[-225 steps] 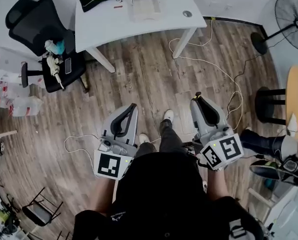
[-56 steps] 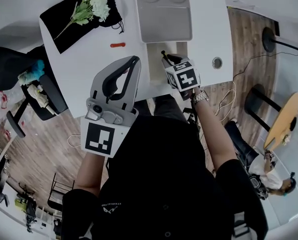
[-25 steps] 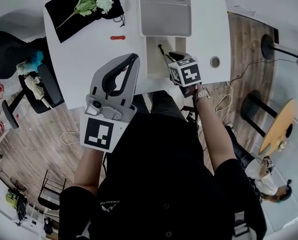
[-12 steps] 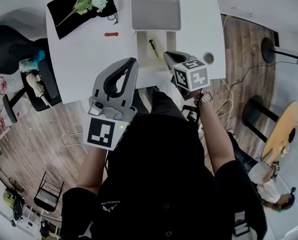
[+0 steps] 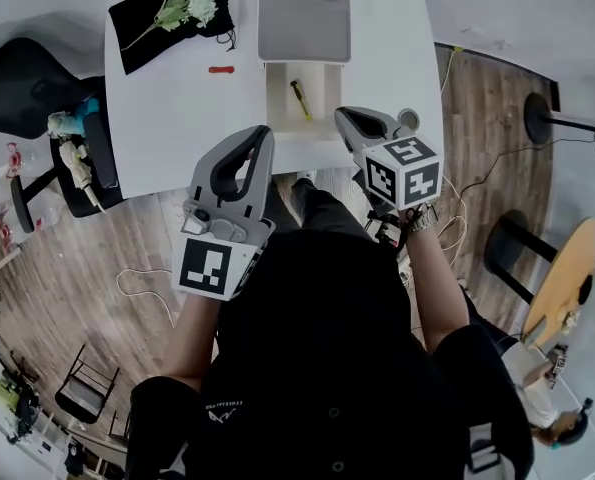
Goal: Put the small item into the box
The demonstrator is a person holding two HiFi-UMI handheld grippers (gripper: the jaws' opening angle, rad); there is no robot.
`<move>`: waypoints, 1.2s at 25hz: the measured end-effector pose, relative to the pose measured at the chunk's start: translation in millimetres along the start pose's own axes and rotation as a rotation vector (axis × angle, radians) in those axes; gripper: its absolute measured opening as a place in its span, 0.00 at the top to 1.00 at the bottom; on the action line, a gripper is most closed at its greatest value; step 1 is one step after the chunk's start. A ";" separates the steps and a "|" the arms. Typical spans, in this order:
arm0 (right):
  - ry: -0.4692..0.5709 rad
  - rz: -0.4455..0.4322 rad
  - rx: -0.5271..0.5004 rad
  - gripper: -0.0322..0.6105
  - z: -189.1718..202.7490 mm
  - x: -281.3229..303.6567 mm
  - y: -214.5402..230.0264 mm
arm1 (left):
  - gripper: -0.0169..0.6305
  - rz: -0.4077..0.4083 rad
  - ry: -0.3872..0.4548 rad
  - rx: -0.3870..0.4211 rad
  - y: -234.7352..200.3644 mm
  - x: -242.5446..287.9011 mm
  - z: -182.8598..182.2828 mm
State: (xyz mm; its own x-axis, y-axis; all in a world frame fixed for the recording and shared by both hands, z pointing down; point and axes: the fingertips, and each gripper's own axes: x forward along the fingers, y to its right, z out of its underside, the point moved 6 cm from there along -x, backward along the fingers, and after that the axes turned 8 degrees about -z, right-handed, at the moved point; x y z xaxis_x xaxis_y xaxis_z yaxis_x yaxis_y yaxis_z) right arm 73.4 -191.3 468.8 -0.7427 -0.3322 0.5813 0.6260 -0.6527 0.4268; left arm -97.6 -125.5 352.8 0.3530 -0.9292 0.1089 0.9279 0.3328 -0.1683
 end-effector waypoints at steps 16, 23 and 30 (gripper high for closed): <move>0.300 -0.068 -0.077 0.94 -32.0 -100.1 -33.4 | 0.97 -0.119 0.037 0.062 37.6 -39.4 -5.1; 0.343 -0.075 -0.076 0.94 -24.3 -122.0 -42.6 | 0.97 -0.154 0.039 0.061 44.2 -55.9 0.3; 0.396 -0.069 -0.109 0.94 -27.6 -143.7 -49.3 | 0.97 -0.157 0.066 0.081 47.5 -57.4 -10.7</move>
State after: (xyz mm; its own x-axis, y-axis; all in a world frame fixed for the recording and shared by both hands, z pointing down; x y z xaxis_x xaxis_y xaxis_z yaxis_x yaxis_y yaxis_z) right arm 142.7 -130.2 345.1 -0.8294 -0.5074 0.2336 0.5585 -0.7440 0.3669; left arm -75.1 -58.0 328.1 0.1971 -0.9784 0.0624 0.9785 0.1924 -0.0742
